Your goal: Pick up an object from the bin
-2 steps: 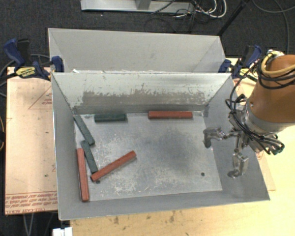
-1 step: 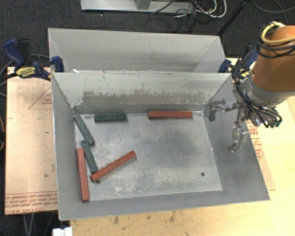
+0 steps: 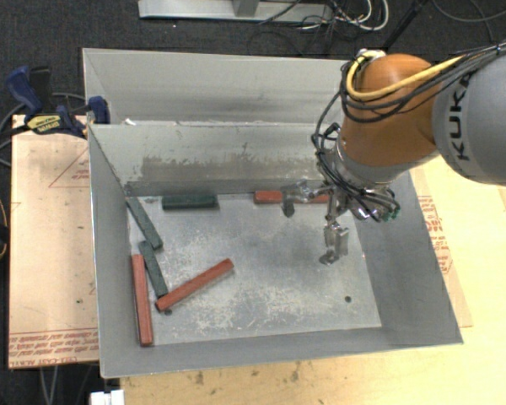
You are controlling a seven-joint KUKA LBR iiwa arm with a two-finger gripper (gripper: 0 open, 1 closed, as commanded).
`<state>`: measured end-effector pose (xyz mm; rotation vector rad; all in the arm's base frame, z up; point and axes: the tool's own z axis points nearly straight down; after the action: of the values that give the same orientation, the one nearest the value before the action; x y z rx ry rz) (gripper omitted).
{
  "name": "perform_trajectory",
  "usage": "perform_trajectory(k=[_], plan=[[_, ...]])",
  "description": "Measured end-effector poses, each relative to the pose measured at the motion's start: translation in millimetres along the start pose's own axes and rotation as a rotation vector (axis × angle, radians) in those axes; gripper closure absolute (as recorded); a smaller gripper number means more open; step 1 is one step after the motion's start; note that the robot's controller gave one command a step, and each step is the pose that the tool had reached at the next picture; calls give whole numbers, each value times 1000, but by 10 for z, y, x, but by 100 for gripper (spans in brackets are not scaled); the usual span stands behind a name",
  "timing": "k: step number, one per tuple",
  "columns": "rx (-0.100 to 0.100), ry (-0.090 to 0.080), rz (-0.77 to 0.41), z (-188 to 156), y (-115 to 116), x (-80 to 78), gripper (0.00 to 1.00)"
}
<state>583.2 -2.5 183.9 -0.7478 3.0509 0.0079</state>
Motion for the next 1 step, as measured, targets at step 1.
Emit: perform_trajectory(k=[1], plan=[[0, 3, 22, 136, 558, 29, 0]])
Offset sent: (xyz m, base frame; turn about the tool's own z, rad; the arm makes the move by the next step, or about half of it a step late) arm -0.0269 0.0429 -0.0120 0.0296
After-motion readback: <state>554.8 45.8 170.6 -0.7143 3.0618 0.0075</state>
